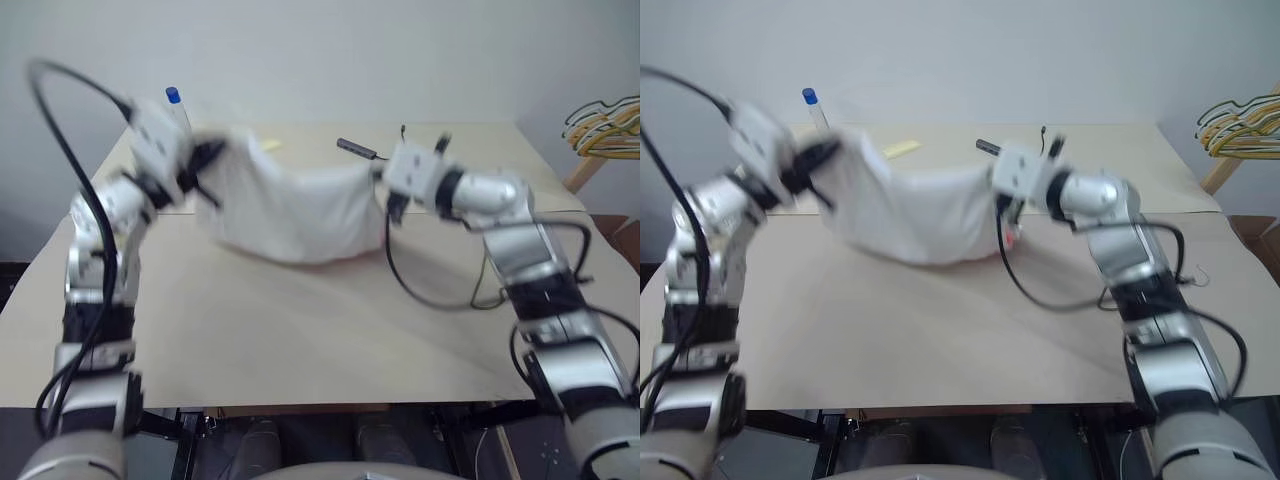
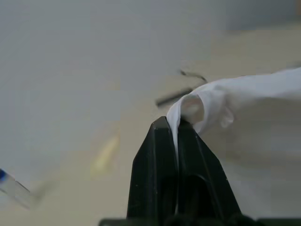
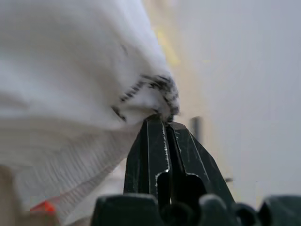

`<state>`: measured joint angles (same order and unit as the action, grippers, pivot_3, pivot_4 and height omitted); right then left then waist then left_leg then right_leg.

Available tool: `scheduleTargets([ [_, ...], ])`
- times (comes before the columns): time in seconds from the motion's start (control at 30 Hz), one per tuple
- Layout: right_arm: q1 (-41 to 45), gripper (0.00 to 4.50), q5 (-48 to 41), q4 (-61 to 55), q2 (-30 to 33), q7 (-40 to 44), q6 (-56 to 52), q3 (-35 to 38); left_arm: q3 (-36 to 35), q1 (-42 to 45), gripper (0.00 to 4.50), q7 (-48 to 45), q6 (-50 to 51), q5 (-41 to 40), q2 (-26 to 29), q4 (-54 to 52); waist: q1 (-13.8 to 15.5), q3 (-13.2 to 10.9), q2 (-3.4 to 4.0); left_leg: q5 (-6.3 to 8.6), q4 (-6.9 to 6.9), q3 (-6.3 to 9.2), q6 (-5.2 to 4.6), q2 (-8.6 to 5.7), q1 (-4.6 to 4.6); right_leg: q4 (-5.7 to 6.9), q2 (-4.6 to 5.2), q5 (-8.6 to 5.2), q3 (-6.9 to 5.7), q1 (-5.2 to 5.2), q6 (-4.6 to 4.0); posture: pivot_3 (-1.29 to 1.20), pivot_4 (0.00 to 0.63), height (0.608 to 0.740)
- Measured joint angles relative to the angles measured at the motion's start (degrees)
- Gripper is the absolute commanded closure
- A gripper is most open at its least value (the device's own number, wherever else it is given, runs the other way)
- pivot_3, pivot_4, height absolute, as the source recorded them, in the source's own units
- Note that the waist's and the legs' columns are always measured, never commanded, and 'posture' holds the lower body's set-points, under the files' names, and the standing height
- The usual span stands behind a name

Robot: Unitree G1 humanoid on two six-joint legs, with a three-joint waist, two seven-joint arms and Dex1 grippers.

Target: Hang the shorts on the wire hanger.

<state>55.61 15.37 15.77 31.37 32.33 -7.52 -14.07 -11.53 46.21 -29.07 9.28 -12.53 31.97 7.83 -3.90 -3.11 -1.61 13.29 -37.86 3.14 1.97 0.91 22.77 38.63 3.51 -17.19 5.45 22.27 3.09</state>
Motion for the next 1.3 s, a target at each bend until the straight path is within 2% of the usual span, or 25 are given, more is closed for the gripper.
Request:
scheduleTargets([
  [0.07,4.65,4.46,3.47,3.54,0.14,-8.17,2.54,1.75,-4.92,6.05,4.50,5.62,-0.85,-1.31,0.22,0.10,-0.13,0.15,-0.06,-0.23,0.03,-0.09,0.41,-0.03,0.56,0.50,0.09,0.01,0.03,0.75,0.02,-0.03,0.000,0.740],
  [0.17,6.48,4.46,4.67,3.54,0.54,-14.00,7.35,3.43,-7.46,6.12,4.50,5.96,-1.48,-3.12,1.83,-0.61,-0.44,0.48,0.09,-0.16,0.23,-0.19,0.38,-0.08,0.50,0.52,0.13,0.00,0.03,0.83,0.03,0.00,0.000,0.740],
  [0.23,5.57,4.46,4.60,2.15,0.59,-14.23,8.16,3.88,-7.86,1.83,4.50,4.36,-1.63,-4.24,2.61,-1.54,-0.65,0.49,0.08,-0.13,0.26,-0.20,0.32,-0.10,0.53,0.39,0.13,0.00,0.03,0.80,0.03,0.00,0.000,0.740],
  [0.37,-1.92,4.46,4.54,-3.19,1.90,-12.87,10.44,3.86,-9.30,-9.70,4.50,-1.57,-1.02,-8.57,3.25,-4.69,-0.84,0.49,0.06,-0.07,0.13,-0.15,0.21,-0.08,0.55,0.37,0.07,-0.01,0.01,0.77,0.02,0.02,0.000,0.740],
  [0.5,-11.31,4.46,3.42,-11.99,7.78,-3.82,12.12,3.02,-11.16,-23.69,4.50,-13.49,0.99,-16.40,7.62,-13.20,-0.86,0.47,0.09,-0.09,0.07,-0.13,0.21,-0.06,0.47,0.32,0.02,-0.01,0.02,0.71,0.01,0.02,0.000,0.740],
  [0.63,-24.68,4.46,-0.34,-20.51,15.33,10.21,14.09,0.04,-10.23,-42.67,4.50,-29.49,-0.24,-18.01,13.26,-19.61,-0.52,0.39,0.17,-0.03,0.22,-0.27,0.14,0.09,-0.88,-0.07,-0.14,-0.13,-0.02,-0.79,-0.17,0.02,0.000,0.740],
  [0.7,-28.20,4.46,-0.99,-22.65,16.66,13.93,14.98,-1.83,-9.73,-47.04,4.50,-33.34,-0.41,-18.02,14.33,-20.18,-0.16,0.36,0.17,0.01,0.25,-0.32,0.09,0.13,-1.52,-0.12,-0.15,-0.27,-0.03,-1.35,-0.22,0.02,0.000,0.740],
  [0.77,-32.00,4.46,-0.98,-25.69,19.56,18.84,15.95,-3.75,-9.37,-52.94,4.50,-38.73,-1.77,-16.89,17.20,-20.47,0.07,0.37,0.18,0.01,0.45,-0.34,0.09,0.14,-1.74,-0.41,-0.14,-0.52,-0.04,-1.63,0.09,0.02,0.000,0.740],
  [0.9,-35.72,4.46,-1.86,-28.26,23.62,25.43,15.87,-4.84,-7.76,-59.66,4.50,-46.26,-5.01,-14.77,20.92,-20.85,0.43,0.37,0.17,0.10,0.53,-0.37,-0.03,0.13,-1.62,-0.66,-0.08,-0.33,-0.03,-1.59,-0.17,0.01,0.000,0.740],
  [1.13,-38.94,4.46,-6.77,-34.54,28.41,34.12,14.57,-4.23,-4.92,-63.41,4.50,-50.21,-9.45,-9.76,23.56,-21.34,1.53,0.36,0.15,0.10,0.53,-0.36,-0.04,0.18,-1.72,-0.62,-0.12,-0.36,-0.09,-1.67,-0.13,0.01,0.000,0.740],
  [1.27,-40.87,4.46,-9.64,-36.90,29.11,36.71,14.52,-3.34,-4.00,-64.54,4.50,-51.65,-11.22,-7.70,25.05,-21.86,1.60,0.36,0.16,0.11,0.53,-0.37,-0.04,0.18,-1.70,-0.63,-0.11,-0.40,-0.08,-1.66,-0.07,0.00,0.000,0.740],
  [1.3,-41.21,4.23,-10.02,-37.15,29.13,37.25,14.39,-3.27,-3.68,-64.57,4.28,-51.70,-11.91,-7.40,25.05,-21.85,1.60,0.36,0.16,0.11,0.53,-0.37,-0.04,0.18,-1.70,-0.63,-0.12,-0.40,-0.08,-1.65,-0.08,0.00,0.000,0.740],
])
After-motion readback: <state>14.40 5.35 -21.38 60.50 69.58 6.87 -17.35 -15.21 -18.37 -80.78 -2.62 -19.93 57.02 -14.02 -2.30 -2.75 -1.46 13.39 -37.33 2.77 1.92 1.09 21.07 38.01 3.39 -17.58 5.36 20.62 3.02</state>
